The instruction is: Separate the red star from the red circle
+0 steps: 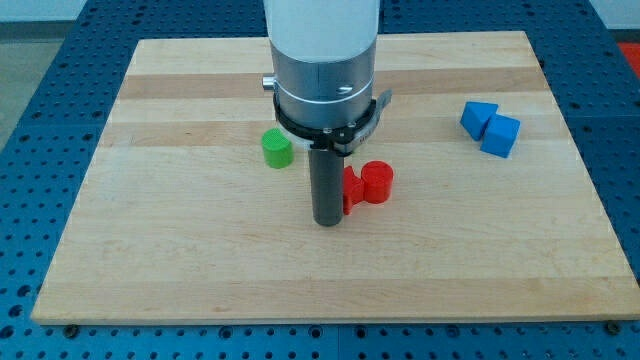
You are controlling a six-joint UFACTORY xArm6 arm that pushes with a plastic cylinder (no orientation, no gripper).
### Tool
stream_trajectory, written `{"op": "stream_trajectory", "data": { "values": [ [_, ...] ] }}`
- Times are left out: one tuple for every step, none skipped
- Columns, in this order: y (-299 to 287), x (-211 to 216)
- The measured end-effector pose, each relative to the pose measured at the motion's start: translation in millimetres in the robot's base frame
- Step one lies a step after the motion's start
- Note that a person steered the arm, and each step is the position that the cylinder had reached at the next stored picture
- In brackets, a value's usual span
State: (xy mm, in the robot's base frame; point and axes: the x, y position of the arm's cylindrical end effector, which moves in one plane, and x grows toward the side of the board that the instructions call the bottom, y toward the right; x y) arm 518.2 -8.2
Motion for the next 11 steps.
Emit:
{"op": "stream_trajectory", "data": {
  "values": [
    [4.3, 4.3],
    [16.3, 4.3],
    [40.6, 4.7],
    [56.6, 0.4],
    [55.4, -3.5],
    [34.2, -3.5],
    [13.6, -3.5],
    [12.7, -3.8],
    [12.9, -9.1],
    [13.9, -17.0],
    [13.9, -17.2]
  ]
}}
